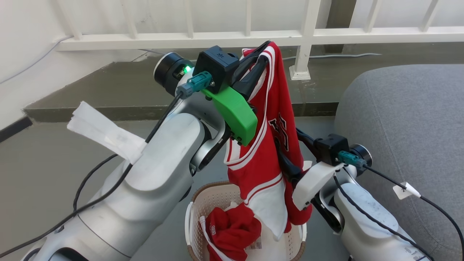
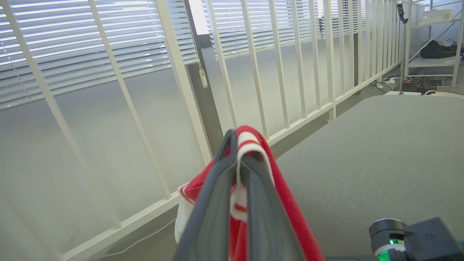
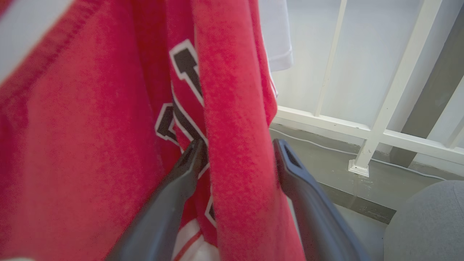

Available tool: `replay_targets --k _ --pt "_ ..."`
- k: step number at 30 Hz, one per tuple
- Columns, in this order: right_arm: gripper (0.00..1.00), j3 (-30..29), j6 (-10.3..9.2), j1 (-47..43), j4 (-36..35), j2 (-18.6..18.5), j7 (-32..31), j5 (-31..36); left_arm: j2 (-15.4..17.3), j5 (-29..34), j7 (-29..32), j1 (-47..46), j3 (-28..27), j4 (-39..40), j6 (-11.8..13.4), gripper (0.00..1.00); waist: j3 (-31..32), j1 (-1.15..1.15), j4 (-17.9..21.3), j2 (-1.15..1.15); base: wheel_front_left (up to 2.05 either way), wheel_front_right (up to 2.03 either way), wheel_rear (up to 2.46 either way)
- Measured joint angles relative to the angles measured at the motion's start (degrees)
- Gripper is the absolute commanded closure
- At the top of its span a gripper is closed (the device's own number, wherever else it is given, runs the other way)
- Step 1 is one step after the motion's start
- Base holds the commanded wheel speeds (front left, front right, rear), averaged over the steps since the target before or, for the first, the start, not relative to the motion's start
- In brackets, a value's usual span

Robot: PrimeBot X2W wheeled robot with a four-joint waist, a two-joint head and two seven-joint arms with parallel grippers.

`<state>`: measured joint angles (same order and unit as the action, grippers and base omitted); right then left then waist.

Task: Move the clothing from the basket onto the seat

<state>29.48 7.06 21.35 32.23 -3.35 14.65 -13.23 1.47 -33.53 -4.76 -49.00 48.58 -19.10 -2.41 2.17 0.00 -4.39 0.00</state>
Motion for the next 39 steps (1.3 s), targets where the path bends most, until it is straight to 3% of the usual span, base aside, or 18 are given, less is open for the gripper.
replay_targets --k 1,3,4,17,18,19,21,22,23,24,25,39 --pt "0.16 0.12 0.0 0.21 0.25 -0.01 0.01 0.0 0.01 -0.14 0.03 0.0 0.02 0.15 0.12 1.0 -0.04 0.0 -0.04 0.0 0.0 0.0 0.0" --pt "0.95 0.29 0.0 0.74 0.56 -0.01 0.01 -0.04 0.0 -0.16 0.27 0.0 0.02 0.27 0.62 1.0 -0.13 0.0 -0.11 0.0 0.0 0.0 0.0" --pt "1.0 0.31 0.0 0.79 0.64 -0.01 0.01 -0.29 0.0 -0.24 0.29 0.0 0.0 0.22 0.83 1.0 -0.17 0.0 -0.13 0.0 0.0 0.0 0.0" --pt "1.0 -1.18 0.0 2.86 -0.13 -0.07 0.0 -1.49 1.12 -1.94 0.59 4.88 -2.46 -3.37 3.76 1.0 -0.96 0.0 1.37 0.0 0.0 0.0 0.0" --pt "1.0 -1.44 0.0 3.13 -0.37 -0.07 0.0 -1.49 1.24 -2.08 0.41 5.31 -2.57 -3.79 3.99 0.89 -1.05 0.0 1.58 0.0 0.0 0.0 0.0" --pt "1.0 -1.62 0.0 3.33 -0.53 -0.09 0.0 -1.49 1.31 -2.12 0.4 5.77 -2.74 -4.22 4.24 0.89 -1.14 0.0 1.8 0.0 0.0 0.0 0.0" --pt "1.0 -1.96 0.0 3.83 -0.69 -0.09 0.0 -1.48 1.41 -2.63 0.02 6.9 -3.18 -4.7 4.31 0.72 -1.33 0.0 2.22 0.0 0.0 0.0 0.0" --pt "1.0 -2.18 0.0 4.19 -0.81 -0.1 0.0 -1.48 1.41 -3.14 -0.38 7.47 -3.42 -4.87 4.45 0.54 -1.41 0.0 2.43 0.0 0.0 0.0 0.0" --pt "1.0 -2.37 0.0 4.45 -1.03 -0.18 0.0 -1.47 1.41 -3.88 -0.43 8.01 -3.7 -5.04 4.46 0.21 -1.5 0.0 2.63 0.0 0.0 0.0 0.0" --pt "1.0 -2.57 0.0 4.68 -1.19 -0.25 0.0 -1.47 1.4 -4.26 -0.85 8.47 -3.82 -5.34 4.46 0.07 -1.59 0.0 2.83 0.0 0.0 0.0 0.0" --pt "1.0 -2.69 0.0 4.97 -1.24 -0.35 0.0 -1.47 1.38 -4.52 -1.33 8.93 -4.0 -5.53 4.46 0.0 -1.67 0.0 3.02 0.0 0.0 0.0 0.0" --pt "1.0 -5.26 0.01 6.63 -2.52 -3.25 0.0 -1.45 2.71 -5.16 -7.25 14.78 -5.22 -6.69 3.92 0.0 -2.44 0.0 5.78 0.0 0.0 0.0 0.0"
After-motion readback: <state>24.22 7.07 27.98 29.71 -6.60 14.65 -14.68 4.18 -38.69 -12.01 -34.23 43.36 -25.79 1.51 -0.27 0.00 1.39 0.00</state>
